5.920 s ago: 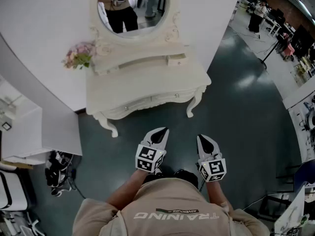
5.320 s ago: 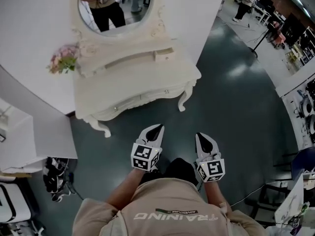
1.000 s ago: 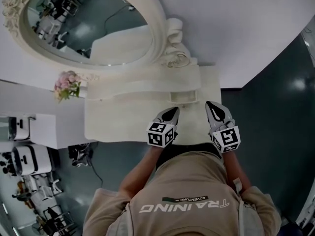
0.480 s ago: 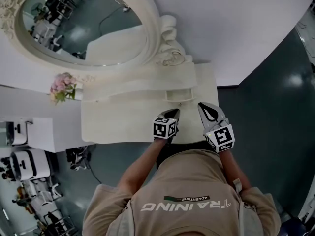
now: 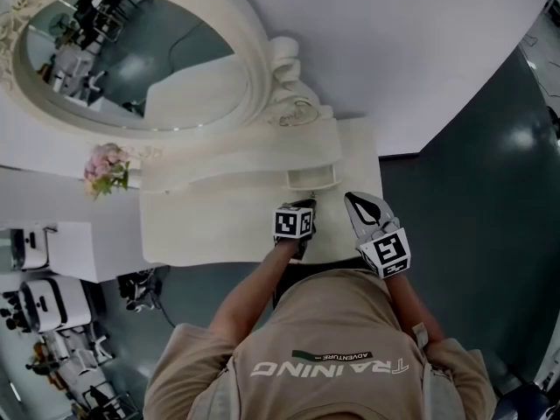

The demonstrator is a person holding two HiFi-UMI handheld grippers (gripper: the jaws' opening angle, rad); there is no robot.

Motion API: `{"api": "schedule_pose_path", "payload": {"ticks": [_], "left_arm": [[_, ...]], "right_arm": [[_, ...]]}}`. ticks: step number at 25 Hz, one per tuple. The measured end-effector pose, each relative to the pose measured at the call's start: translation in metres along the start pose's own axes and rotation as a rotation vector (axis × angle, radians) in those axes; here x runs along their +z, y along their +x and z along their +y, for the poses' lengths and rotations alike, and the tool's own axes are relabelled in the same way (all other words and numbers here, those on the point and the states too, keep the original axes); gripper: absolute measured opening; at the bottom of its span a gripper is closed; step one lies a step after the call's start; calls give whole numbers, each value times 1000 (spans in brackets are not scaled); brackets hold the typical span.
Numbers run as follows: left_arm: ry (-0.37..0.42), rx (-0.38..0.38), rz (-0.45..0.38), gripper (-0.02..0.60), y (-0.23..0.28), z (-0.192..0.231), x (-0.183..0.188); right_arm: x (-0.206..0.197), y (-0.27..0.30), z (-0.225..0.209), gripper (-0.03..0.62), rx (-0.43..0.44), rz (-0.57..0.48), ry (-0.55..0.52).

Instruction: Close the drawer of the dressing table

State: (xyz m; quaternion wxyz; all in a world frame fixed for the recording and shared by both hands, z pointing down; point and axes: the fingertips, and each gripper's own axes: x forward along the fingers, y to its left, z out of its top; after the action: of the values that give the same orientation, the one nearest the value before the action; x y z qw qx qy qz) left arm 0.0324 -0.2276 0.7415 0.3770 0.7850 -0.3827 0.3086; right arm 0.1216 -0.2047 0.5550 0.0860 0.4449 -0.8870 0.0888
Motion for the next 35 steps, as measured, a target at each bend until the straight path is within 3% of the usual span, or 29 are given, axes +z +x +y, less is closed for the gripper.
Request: {"api": "schedule_pose_path", "payload": {"ticks": [9, 21, 35], "left_arm": [[-65, -1, 30, 18, 12, 6, 1], [-35, 35, 16, 18, 14, 4, 9], [-65, 65, 0, 18, 19, 11, 29]], "right_arm": [[-8, 8, -9, 2, 10, 29, 22], [-20, 20, -17, 2, 27, 58, 59], [-24, 26, -30, 2, 35, 88, 78]]}}
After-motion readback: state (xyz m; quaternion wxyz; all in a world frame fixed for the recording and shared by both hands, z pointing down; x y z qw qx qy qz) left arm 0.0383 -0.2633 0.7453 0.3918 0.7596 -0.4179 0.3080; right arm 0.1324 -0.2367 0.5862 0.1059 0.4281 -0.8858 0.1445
